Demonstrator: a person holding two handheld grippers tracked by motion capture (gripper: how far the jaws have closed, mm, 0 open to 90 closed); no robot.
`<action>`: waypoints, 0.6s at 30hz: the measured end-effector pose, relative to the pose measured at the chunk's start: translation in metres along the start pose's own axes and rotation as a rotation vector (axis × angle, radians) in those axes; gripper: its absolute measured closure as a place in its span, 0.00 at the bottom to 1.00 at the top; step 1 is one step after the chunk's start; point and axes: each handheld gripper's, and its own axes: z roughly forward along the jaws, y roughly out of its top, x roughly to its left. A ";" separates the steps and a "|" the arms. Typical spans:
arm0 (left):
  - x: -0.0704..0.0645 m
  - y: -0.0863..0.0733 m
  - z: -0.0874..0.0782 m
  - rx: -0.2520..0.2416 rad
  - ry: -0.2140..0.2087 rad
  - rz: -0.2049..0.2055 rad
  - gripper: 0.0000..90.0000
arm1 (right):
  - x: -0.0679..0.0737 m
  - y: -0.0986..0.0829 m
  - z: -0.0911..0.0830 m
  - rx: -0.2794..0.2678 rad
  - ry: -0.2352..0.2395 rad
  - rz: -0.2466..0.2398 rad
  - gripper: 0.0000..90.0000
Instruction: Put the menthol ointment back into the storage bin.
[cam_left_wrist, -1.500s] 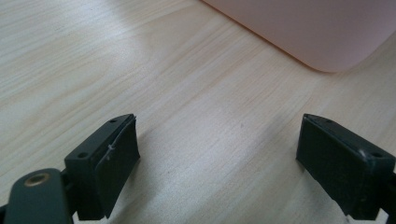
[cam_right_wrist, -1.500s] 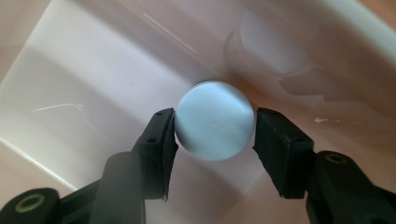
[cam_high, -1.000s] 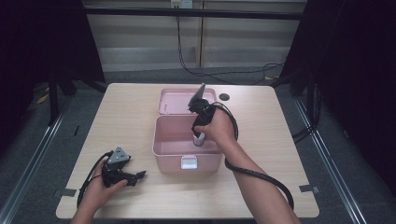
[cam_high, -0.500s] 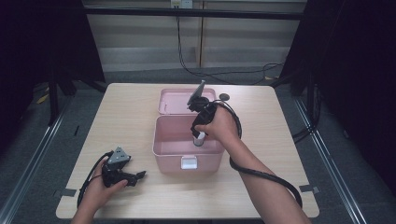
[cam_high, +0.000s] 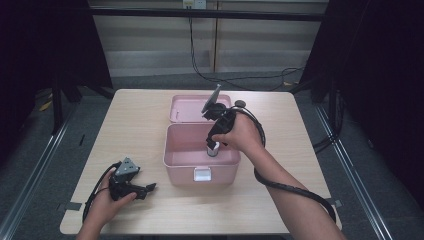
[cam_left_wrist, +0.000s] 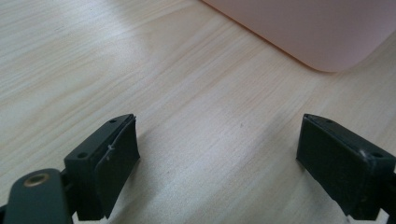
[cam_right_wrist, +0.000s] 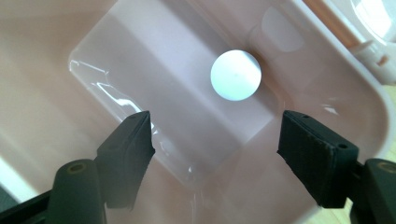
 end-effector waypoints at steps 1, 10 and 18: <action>0.000 0.000 0.000 0.000 -0.004 0.000 0.14 | 0.000 -0.001 -0.002 -0.001 0.000 -0.007 0.29; 0.000 0.000 0.000 0.000 0.000 0.001 0.14 | -0.004 -0.008 -0.017 -0.016 0.020 -0.041 0.28; 0.000 0.000 0.000 0.000 -0.001 0.001 0.14 | -0.002 -0.013 -0.026 0.008 0.021 -0.066 0.26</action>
